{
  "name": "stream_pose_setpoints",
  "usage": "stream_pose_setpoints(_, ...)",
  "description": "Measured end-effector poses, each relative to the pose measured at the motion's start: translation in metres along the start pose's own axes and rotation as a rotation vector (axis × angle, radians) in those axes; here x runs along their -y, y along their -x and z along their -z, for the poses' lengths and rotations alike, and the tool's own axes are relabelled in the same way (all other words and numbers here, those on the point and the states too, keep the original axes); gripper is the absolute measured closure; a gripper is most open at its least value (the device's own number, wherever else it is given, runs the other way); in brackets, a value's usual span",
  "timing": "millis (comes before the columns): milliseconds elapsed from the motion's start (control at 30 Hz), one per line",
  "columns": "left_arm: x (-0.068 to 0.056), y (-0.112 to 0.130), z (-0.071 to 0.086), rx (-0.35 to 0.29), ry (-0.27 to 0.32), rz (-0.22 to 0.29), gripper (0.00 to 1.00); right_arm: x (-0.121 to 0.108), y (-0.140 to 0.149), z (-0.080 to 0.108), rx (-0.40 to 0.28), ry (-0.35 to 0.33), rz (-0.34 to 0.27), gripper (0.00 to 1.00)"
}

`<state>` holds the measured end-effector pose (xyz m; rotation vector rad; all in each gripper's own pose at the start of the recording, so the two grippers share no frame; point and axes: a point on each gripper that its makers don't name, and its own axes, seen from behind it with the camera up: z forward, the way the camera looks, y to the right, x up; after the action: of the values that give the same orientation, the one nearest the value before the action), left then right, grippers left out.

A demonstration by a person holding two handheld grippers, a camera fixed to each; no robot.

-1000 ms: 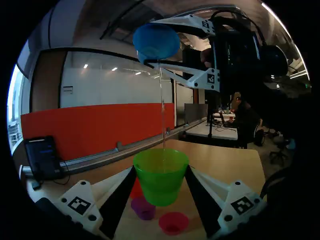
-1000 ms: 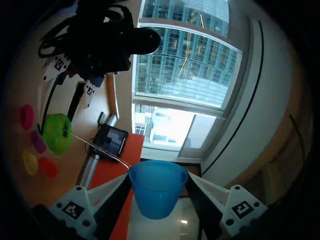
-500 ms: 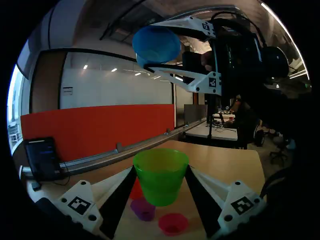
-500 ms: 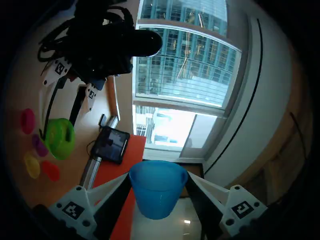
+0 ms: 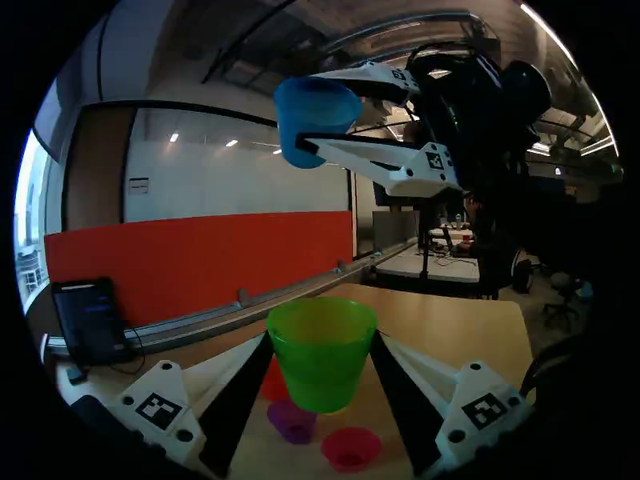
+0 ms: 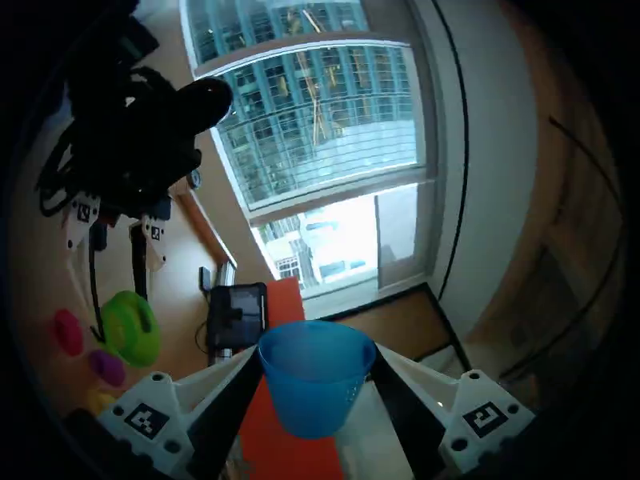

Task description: Pour water

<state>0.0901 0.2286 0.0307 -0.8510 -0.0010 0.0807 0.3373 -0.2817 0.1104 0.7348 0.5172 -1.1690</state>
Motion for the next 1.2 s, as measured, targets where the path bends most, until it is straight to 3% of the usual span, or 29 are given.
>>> stream_pose_setpoints(500,0.005,-0.007,0.004,-0.012,-0.017,-0.009,0.15,0.017,-0.010,0.013,-0.035,-0.015,-0.424,0.08)
stream_pose_setpoints(933,0.012,-0.015,0.008,-0.023,-0.044,-0.033,0.15,0.017,-0.028,0.028,-0.074,-0.033,-0.928,0.08)
stream_pose_setpoints(1067,0.016,-0.018,0.010,-0.026,-0.058,-0.039,0.15,0.019,-0.026,0.034,-0.071,-0.042,-1.019,0.08)
stream_pose_setpoints(1200,0.020,-0.018,0.013,-0.028,-0.069,-0.037,0.15,0.022,-0.023,0.041,-0.066,-0.048,-1.072,0.08)
